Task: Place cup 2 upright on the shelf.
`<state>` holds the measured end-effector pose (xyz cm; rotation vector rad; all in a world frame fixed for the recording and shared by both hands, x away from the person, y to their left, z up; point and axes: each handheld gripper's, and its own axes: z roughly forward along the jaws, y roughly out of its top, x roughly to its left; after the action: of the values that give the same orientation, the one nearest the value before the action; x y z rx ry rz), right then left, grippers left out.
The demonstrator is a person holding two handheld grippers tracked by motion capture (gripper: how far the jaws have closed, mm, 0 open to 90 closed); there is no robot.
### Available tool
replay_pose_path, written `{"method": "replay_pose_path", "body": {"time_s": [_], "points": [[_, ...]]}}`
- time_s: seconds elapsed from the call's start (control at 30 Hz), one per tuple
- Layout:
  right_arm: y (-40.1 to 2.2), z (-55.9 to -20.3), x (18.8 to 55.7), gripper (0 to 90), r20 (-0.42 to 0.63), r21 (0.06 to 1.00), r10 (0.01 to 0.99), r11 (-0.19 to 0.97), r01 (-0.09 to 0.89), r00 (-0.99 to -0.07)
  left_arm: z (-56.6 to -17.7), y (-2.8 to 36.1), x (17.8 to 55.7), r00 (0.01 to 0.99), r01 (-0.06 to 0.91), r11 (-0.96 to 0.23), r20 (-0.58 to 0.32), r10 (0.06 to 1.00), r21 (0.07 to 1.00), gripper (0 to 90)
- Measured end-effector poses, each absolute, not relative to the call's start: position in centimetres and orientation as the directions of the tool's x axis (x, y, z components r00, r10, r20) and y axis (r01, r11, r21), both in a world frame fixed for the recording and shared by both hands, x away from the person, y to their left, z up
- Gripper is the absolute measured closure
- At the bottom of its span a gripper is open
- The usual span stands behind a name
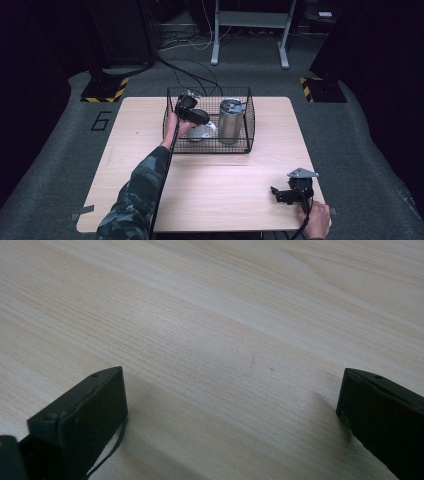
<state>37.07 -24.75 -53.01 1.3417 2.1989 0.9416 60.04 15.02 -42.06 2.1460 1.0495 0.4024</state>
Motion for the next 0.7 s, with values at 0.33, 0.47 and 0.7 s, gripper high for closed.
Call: {"method": "replay_pose_path", "body": {"time_s": [0.33,0.47,0.7], "points": [[-24.75,-53.01,37.07,0.0,0.011,0.719,0.887,0.314,0.62,-0.462,-42.07,15.13,60.07,0.617,0.574,-0.42,-0.034,0.786,0.703,6.1],[-24.75,-53.01,37.07,0.0,0.012,0.719,0.887,0.313,0.62,-0.461,-42.04,15.29,60.01,0.613,0.582,-0.416,-0.04,0.789,0.699,6.1],[-24.75,-53.01,37.07,0.0,0.012,0.719,0.887,0.313,0.62,-0.461,-41.96,15.38,59.81,0.607,0.598,-0.418,-0.046,0.793,0.684,5.9]]}}
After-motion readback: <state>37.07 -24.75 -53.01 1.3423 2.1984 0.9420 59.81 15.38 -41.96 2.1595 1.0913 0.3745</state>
